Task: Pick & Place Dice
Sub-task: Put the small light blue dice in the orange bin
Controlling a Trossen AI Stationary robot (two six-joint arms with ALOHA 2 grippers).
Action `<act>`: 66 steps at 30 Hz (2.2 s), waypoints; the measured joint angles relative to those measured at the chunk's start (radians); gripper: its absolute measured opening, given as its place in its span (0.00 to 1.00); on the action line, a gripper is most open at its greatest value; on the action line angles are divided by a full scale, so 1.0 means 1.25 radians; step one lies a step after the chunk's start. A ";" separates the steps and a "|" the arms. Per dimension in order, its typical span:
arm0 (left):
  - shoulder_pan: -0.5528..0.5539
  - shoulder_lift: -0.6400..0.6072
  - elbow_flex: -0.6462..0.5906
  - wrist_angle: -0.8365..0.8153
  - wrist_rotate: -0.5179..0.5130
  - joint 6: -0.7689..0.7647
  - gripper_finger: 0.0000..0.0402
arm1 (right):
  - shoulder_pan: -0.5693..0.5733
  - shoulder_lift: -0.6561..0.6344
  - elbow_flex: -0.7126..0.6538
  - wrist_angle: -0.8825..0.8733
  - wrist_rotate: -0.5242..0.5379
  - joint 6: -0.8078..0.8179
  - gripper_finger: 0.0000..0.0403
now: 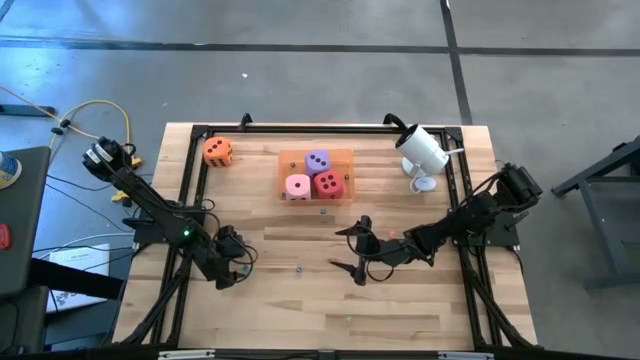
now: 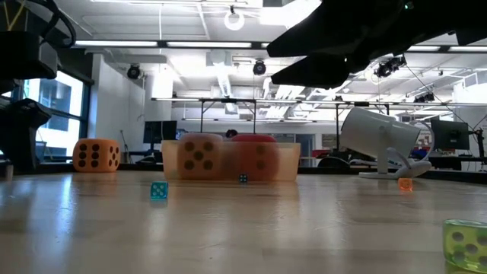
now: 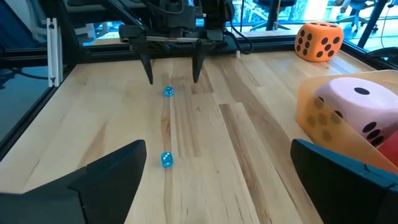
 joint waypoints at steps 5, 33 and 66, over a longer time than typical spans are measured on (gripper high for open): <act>0.013 0.000 0.000 0.000 0.005 -0.021 0.99 | 0.000 0.000 0.000 -0.001 0.000 0.000 0.98; 0.005 0.000 0.000 0.001 0.011 -0.077 0.99 | -0.009 0.000 0.000 -0.006 0.000 -0.006 0.98; 0.005 0.000 0.000 0.004 0.011 -0.154 0.99 | -0.009 0.000 0.000 -0.018 -0.004 -0.006 0.98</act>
